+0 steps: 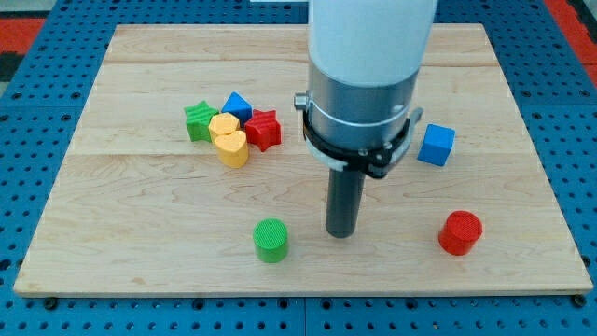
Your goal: Move the green circle into the yellow blocks
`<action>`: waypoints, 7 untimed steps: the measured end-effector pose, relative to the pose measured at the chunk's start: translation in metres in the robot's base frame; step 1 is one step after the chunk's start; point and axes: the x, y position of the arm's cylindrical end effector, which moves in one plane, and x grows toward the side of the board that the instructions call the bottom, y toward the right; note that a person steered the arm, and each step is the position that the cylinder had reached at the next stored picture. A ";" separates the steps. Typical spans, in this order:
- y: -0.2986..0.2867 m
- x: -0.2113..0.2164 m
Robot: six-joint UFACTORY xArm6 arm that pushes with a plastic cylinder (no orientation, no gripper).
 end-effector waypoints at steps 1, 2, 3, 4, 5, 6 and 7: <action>-0.013 0.030; -0.069 0.029; -0.122 0.011; -0.165 -0.002; -0.181 -0.015; -0.182 -0.026; -0.182 -0.039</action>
